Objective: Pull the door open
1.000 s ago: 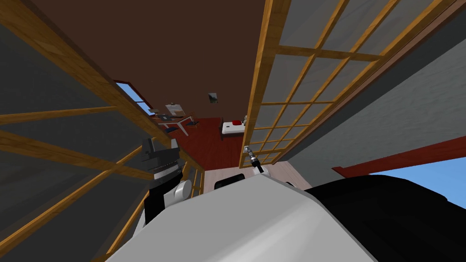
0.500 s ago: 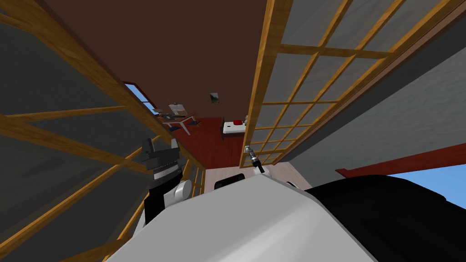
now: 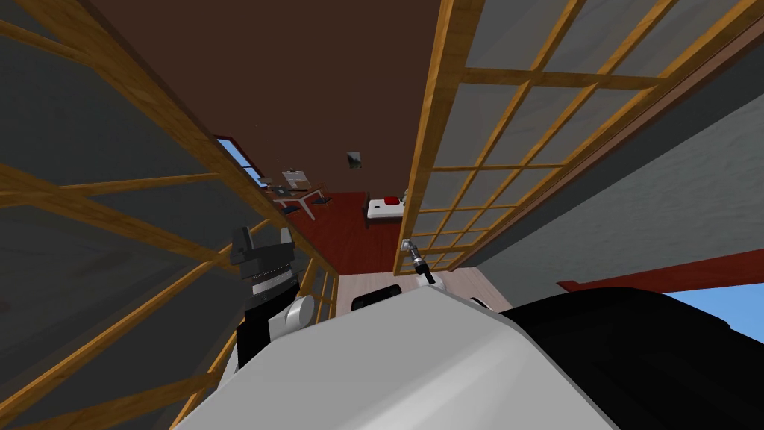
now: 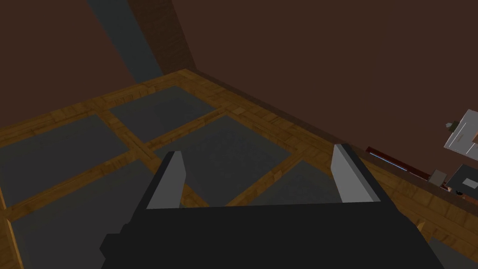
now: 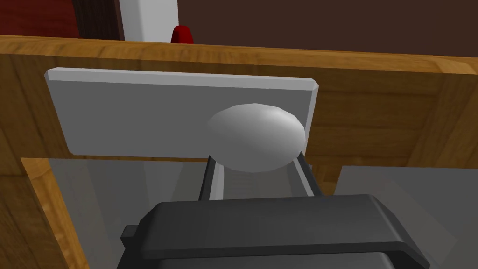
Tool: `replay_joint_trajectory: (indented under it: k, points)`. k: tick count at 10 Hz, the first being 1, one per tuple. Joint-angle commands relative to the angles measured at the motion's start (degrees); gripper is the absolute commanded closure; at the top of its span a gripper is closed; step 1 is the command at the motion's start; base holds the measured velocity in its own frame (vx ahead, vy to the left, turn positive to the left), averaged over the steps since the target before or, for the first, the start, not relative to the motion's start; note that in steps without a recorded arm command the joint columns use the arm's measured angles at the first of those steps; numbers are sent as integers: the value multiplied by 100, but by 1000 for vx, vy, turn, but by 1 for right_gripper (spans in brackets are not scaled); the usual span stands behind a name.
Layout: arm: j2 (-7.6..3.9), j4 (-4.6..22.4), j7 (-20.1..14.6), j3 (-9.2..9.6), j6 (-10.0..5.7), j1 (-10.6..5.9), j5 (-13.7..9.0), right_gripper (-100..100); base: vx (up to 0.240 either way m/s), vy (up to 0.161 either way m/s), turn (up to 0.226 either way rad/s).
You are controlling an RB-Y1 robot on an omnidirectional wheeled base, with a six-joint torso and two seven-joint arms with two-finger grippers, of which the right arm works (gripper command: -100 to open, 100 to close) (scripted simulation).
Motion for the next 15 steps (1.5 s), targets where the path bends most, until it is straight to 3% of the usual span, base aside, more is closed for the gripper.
replay_joint_trajectory:
  k: [1,6,8,13,15]
  points:
    - [-17,-70,-286,125,-9,16,-179,100,-43,-6,89]
    - [-91,-87,-870,249,-21,37,-437,100,-28,-1,47]
    - [-164,-103,-1243,372,-33,57,-696,100,-38,-5,85]
    - [-232,-125,-1829,499,-45,79,-948,100,-33,-2,37]
    - [-299,-148,-2202,628,-57,101,-1198,100,-39,-7,78]
